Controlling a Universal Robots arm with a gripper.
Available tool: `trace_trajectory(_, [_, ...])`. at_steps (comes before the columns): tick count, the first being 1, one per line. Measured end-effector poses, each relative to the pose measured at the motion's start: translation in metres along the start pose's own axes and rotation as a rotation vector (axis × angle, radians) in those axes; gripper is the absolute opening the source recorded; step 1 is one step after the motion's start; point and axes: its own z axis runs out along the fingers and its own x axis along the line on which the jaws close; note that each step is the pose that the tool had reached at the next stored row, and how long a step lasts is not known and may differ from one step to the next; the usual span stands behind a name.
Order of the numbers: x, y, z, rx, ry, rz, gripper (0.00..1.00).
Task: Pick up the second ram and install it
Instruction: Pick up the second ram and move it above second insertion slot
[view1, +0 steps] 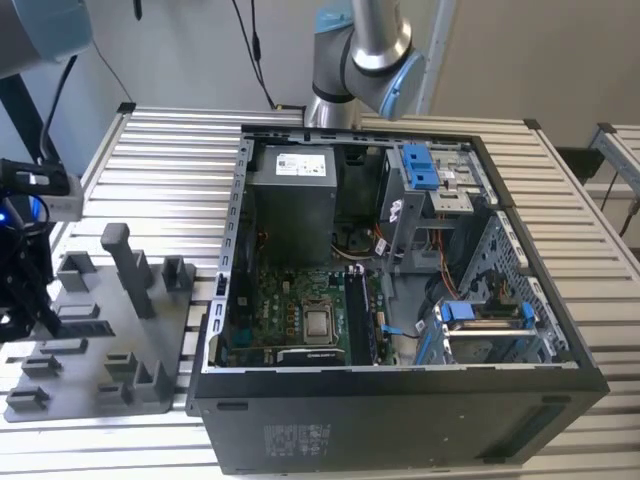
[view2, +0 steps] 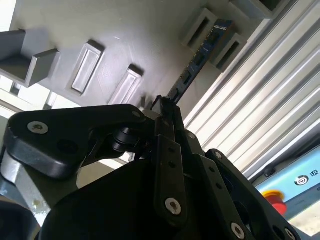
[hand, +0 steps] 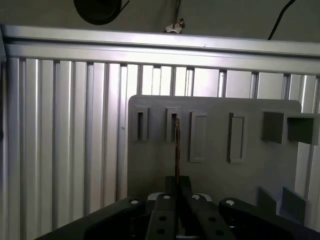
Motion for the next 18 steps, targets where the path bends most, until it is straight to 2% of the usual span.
trace_trajectory(9, [-0.0002,-0.0002,-0.01,0.0001,-0.0001,0.0,0.14])
trace_trajectory(18, [-0.0005,-0.0002,-0.0229,0.0001,0.0,0.0,0.14])
